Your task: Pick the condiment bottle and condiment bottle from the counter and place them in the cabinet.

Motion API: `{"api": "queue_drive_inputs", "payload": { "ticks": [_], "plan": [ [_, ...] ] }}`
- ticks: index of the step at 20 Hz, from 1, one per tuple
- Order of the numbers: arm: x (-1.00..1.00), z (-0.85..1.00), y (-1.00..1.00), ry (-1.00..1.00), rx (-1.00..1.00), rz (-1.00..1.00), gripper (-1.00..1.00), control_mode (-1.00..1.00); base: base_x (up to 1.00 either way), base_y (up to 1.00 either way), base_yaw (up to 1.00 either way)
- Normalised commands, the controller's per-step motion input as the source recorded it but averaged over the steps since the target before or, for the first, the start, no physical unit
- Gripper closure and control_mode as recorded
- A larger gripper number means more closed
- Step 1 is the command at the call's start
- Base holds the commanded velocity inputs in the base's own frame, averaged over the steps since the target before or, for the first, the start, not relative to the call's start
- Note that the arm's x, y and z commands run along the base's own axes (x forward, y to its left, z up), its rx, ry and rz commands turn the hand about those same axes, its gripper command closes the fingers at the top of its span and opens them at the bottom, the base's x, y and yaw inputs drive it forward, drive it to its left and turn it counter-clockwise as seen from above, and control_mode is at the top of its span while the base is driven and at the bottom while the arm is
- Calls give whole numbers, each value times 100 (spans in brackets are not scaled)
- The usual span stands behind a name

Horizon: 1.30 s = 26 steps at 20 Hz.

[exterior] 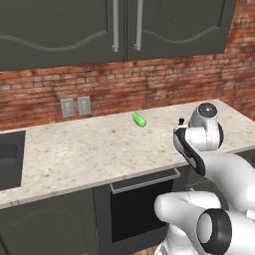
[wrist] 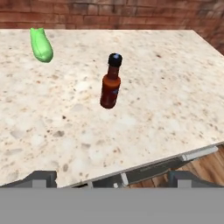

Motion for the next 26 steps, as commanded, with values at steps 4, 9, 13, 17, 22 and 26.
{"api": "queue_drive_inputs", "payload": {
  "ticks": [4, 9, 13, 17, 22, 26],
  "plan": [
    [58, -4, -10, 0, 3, -3, -100, -100, 0, 0, 0],
    [56, -6, -7, 0, 3, -2, -100, -100, 0, 0, 0],
    [37, -15, -5, 0, 2, 0, -100, -100, 0, 0, 0],
    [16, -19, -6, 0, 0, 0, -100, -100, 0, 0, 0],
    [13, -22, -7, 0, 0, 0, -100, -100, 0, 0, 0],
    [20, -20, -8, 0, 0, 0, -100, -100, 0, 0, 0]
  ]
}}
